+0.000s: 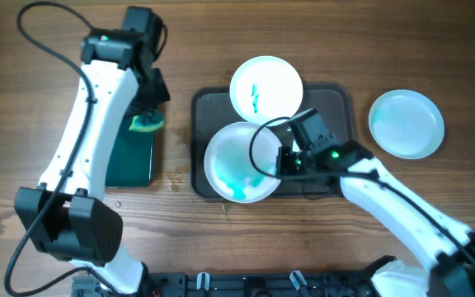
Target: Clean dirty plates on tray and stack at the side
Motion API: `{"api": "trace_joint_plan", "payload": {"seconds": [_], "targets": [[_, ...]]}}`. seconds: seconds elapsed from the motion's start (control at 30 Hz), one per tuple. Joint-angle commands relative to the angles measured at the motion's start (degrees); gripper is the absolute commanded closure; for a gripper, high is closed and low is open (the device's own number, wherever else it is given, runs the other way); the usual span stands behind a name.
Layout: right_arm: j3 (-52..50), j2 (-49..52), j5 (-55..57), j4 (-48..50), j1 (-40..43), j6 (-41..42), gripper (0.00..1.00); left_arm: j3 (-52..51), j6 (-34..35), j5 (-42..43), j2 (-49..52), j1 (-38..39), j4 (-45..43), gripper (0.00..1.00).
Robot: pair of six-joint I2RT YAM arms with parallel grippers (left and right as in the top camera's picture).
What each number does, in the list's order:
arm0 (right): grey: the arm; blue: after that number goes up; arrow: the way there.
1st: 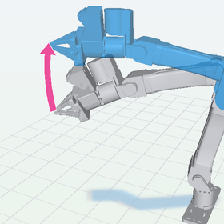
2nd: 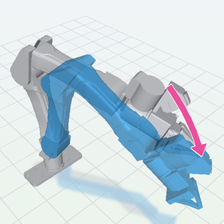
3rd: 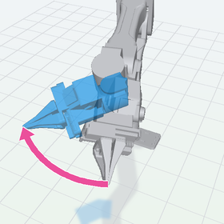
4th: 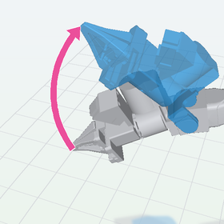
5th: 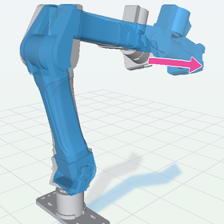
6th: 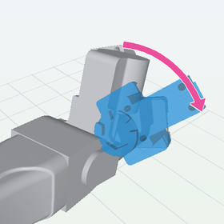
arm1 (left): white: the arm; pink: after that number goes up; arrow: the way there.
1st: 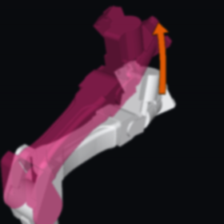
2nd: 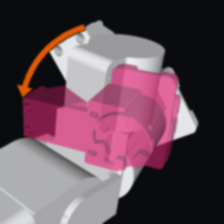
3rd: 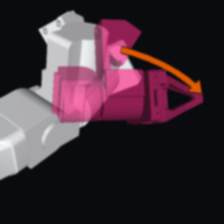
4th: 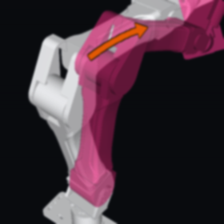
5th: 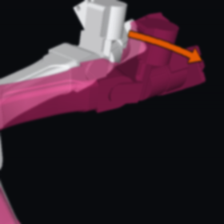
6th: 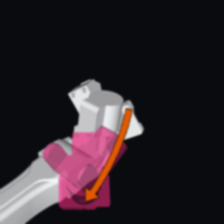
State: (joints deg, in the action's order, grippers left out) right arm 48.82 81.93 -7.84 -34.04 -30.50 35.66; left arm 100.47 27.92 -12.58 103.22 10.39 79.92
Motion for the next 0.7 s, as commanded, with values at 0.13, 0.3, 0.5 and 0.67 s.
{"api": "trace_joint_plan", "payload": {"seconds": [0.13,0.3,0.5,0.67], "targets": [[7.4,-8.3,29.6,-10.3,-5.6,-1.0,0.96,0.7,-0.8,0.0,-0.3,-1.5,-0.1,0.96],[12.1,-8.4,42.8,-15.5,-8.4,-1.5,0.96,0.7,-2.1,-0.1,-0.3,-1.5,-0.1,0.96],[14.4,-8.5,52.5,-16.4,-11.5,-7.3,0.96,0.7,-2.0,-0.1,-0.3,-1.5,0.5,0.96],[17.1,-8.4,64.1,-16.5,-16.5,-12.7,0.96,0.7,-2.0,-0.1,-0.3,-1.5,0.5,0.96]]}}
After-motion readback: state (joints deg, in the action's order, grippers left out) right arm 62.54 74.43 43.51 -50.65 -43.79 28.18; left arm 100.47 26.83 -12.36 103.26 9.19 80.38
